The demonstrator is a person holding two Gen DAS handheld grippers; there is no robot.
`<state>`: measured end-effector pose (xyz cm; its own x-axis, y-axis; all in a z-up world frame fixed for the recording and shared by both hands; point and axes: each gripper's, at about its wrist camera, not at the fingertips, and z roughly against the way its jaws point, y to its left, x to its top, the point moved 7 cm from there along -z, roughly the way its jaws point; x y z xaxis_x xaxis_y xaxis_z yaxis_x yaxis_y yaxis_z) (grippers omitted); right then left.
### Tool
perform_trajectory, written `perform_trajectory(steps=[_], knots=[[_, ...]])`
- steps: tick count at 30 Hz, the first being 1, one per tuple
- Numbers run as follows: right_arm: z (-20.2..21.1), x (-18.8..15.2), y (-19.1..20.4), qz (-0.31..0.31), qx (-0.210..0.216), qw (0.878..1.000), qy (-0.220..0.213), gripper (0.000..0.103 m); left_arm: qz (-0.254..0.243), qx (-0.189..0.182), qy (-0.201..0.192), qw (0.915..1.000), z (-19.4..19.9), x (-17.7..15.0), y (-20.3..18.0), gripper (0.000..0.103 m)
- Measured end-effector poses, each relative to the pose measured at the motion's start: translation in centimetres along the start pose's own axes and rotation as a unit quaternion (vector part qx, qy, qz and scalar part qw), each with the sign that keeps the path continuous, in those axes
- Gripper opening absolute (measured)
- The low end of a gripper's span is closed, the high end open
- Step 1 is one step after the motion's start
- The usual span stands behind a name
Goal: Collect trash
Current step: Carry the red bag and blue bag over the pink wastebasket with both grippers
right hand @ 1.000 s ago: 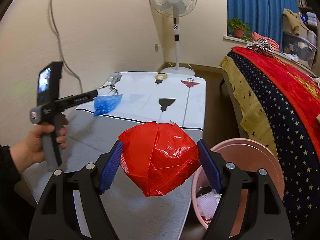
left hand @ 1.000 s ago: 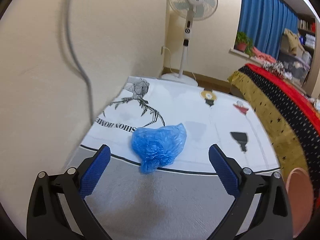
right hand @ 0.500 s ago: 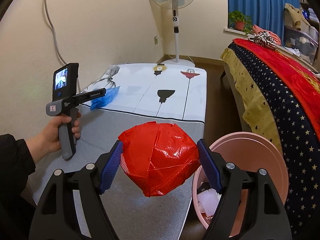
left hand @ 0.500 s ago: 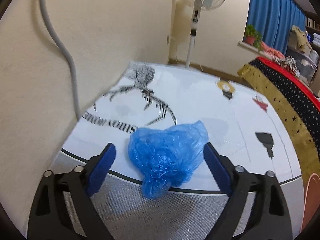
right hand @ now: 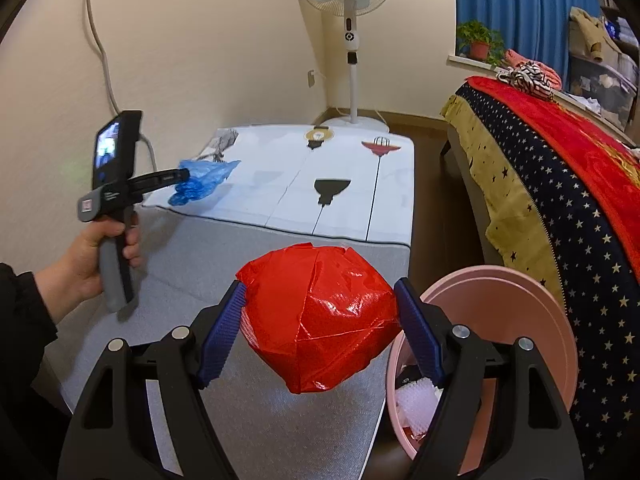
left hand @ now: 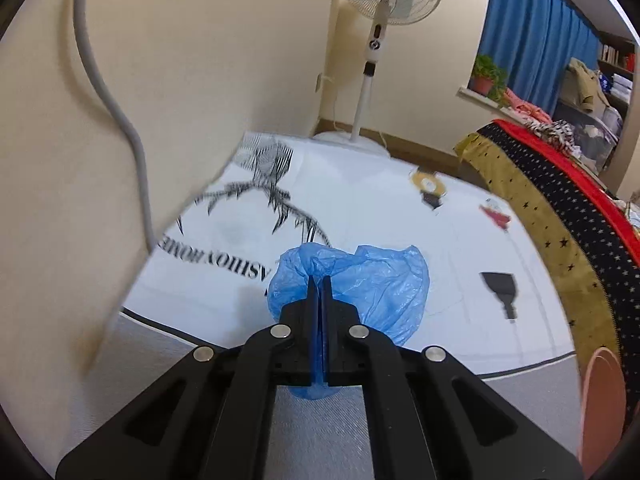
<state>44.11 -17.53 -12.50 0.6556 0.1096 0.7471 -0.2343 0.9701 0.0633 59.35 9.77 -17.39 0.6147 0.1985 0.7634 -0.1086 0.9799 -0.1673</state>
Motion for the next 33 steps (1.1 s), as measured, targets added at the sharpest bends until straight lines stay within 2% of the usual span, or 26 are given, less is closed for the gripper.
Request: perform_trajectory(steps=[5,12,19,26,33], knots=[[1.9,1.8,0.0,-0.012,0.006,0.999,-0.031,0.074,-0.023,-0.007,-0.019,0.9995,5.1,1.5,-0.9,0.001],[5.6,4.1,0.0,-0.017,0.011,0.997,-0.081,0.074,-0.049,-0.021,-0.03,0.9981,12.2,1.5,-3.7,0.0],[8.7,4.6,-1.5,-0.019,-0.015,0.997,-0.077,0.074,-0.057,-0.06,-0.027,0.9962,18.2,-0.4,-8.3,0.001],[13.0,3.2,-5.4,-0.035,-0.044,0.995,-0.086,0.074,-0.075,-0.103,-0.013,0.9918,20.5,-3.2,-14.0,0.001],[12.8,0.3,-10.7,-0.089,-0.06,0.992,-0.065,0.074,-0.113,-0.13,0.0,0.985,20.3,-5.7,-20.5,0.001]])
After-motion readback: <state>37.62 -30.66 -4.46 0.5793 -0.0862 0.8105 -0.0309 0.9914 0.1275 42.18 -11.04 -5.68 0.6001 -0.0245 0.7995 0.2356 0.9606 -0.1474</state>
